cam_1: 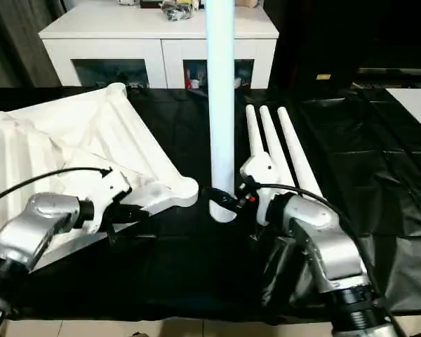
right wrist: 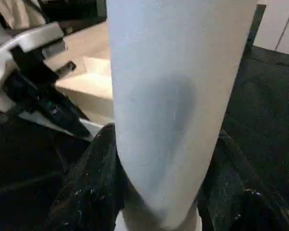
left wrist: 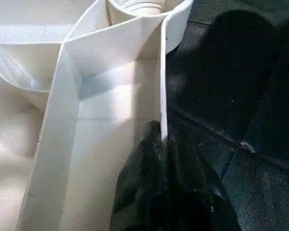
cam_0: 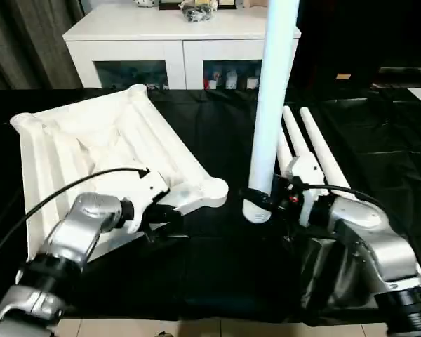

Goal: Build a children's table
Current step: Insert table leg to table base

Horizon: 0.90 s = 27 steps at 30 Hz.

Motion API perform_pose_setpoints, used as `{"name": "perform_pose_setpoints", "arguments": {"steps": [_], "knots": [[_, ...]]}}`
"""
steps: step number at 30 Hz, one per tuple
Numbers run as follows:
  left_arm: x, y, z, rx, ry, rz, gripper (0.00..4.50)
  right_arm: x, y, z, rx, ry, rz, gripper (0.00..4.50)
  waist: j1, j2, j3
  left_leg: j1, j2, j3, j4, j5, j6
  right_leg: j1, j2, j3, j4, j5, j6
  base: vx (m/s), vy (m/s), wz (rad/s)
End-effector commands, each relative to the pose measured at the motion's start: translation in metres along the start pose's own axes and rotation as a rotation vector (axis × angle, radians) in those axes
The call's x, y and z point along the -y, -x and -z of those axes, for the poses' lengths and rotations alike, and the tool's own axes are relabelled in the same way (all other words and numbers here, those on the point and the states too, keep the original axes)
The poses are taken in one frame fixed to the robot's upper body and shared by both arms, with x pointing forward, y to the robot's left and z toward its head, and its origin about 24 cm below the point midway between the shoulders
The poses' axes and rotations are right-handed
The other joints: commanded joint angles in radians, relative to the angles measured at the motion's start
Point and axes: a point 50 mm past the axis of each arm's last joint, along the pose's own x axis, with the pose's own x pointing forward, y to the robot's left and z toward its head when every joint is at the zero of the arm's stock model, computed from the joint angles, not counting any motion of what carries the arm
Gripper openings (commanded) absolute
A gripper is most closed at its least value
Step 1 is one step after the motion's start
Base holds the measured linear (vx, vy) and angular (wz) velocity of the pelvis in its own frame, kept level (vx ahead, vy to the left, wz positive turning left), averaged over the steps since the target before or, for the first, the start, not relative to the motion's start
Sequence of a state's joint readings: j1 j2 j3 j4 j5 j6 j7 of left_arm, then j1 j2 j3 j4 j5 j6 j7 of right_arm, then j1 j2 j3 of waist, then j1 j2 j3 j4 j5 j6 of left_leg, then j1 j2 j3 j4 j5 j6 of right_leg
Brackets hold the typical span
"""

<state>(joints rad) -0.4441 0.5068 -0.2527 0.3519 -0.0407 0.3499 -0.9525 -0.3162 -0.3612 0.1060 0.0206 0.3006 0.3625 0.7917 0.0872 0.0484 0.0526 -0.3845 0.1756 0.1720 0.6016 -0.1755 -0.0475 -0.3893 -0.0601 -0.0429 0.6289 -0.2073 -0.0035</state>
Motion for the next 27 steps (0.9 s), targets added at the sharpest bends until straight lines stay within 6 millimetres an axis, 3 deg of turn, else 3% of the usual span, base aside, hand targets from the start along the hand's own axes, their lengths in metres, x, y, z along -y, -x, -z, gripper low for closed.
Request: {"name": "perform_pose_setpoints", "arguments": {"steps": [1,6,7,9,12,14,15,18,19,27], "knots": [[0.008,0.0,0.003,0.004,-0.041,0.034,0.0,0.004,-0.001,-0.011,0.048,-0.029,-0.001,1.84,0.001,-0.006,-0.065,0.019,0.052,-0.022,-0.077,-0.227,0.012,0.035,-0.082,0.045,-0.079,-0.172,-0.209,0.0,0.0,0.0],[0.026,0.001,-0.002,0.055,-0.079,0.128,0.0,0.005,-0.006,-0.021,0.102,-0.107,-0.041,1.84,0.0,-0.007,-0.067,0.02,0.054,-0.021,-0.077,-0.202,0.019,0.034,-0.081,0.045,-0.073,-0.134,-0.221,0.0,0.0,0.0],[0.031,0.0,-0.003,0.065,-0.079,0.149,0.0,0.005,-0.009,-0.021,0.101,-0.12,-0.052,1.84,0.0,-0.015,-0.066,0.02,0.053,-0.018,-0.076,-0.196,0.023,0.033,-0.08,0.045,-0.074,-0.131,-0.219,0.0,0.0,0.0],[0.04,-0.001,-0.006,0.078,-0.076,0.184,0.0,0.006,-0.014,-0.019,0.083,-0.14,-0.074,1.84,0.003,-0.009,-0.066,0.022,0.054,-0.016,-0.075,-0.193,0.023,0.03,-0.081,0.045,-0.073,-0.134,-0.229,0.0,0.0,0.0],[0.044,-0.002,-0.006,0.081,-0.07,0.179,0.0,0.007,-0.021,-0.016,0.064,-0.154,-0.098,1.84,0.007,-0.018,-0.063,0.023,0.052,-0.011,-0.074,-0.203,0.02,0.028,-0.08,0.046,-0.077,-0.167,-0.22,0.0,0.0,0.0],[0.047,-0.003,-0.005,0.083,-0.063,0.185,0.0,0.007,-0.028,-0.014,0.064,-0.19,-0.116,1.84,0.008,-0.016,-0.062,0.02,0.051,-0.013,-0.076,-0.206,0.015,0.03,-0.082,0.046,-0.079,-0.193,-0.212,0.0,0.0,0.0],[0.047,-0.003,-0.005,0.083,-0.062,0.185,0.0,0.006,-0.029,-0.014,0.06,-0.194,-0.121,1.84,0.005,-0.024,-0.062,0.02,0.051,-0.012,-0.076,-0.209,0.016,0.03,-0.082,0.046,-0.08,-0.199,-0.21,0.0,0.0,0.0],[0.047,-0.003,-0.005,0.082,-0.056,0.171,0.0,0.005,-0.033,-0.012,0.045,-0.214,-0.148,1.84,0.004,-0.021,-0.062,0.02,0.051,-0.013,-0.076,-0.199,0.016,0.029,-0.082,0.046,-0.08,-0.215,-0.199,0.0,0.0,0.0],[0.047,-0.003,-0.005,0.08,-0.054,0.167,0.0,0.004,-0.034,-0.01,0.032,-0.214,-0.158,1.84,0.003,-0.027,-0.062,0.02,0.052,-0.013,-0.077,-0.196,0.016,0.03,-0.082,0.046,-0.079,-0.211,-0.197,0.0,0.0,0.0],[0.046,0.001,-0.005,0.073,-0.047,0.164,0.0,0.006,-0.04,0.001,-0.002,-0.231,-0.164,1.84,0.002,-0.026,-0.065,0.018,0.049,-0.012,-0.073,-0.167,0.028,0.032,-0.082,0.045,-0.074,-0.161,-0.213,0.0,0.0,0.0]]}}
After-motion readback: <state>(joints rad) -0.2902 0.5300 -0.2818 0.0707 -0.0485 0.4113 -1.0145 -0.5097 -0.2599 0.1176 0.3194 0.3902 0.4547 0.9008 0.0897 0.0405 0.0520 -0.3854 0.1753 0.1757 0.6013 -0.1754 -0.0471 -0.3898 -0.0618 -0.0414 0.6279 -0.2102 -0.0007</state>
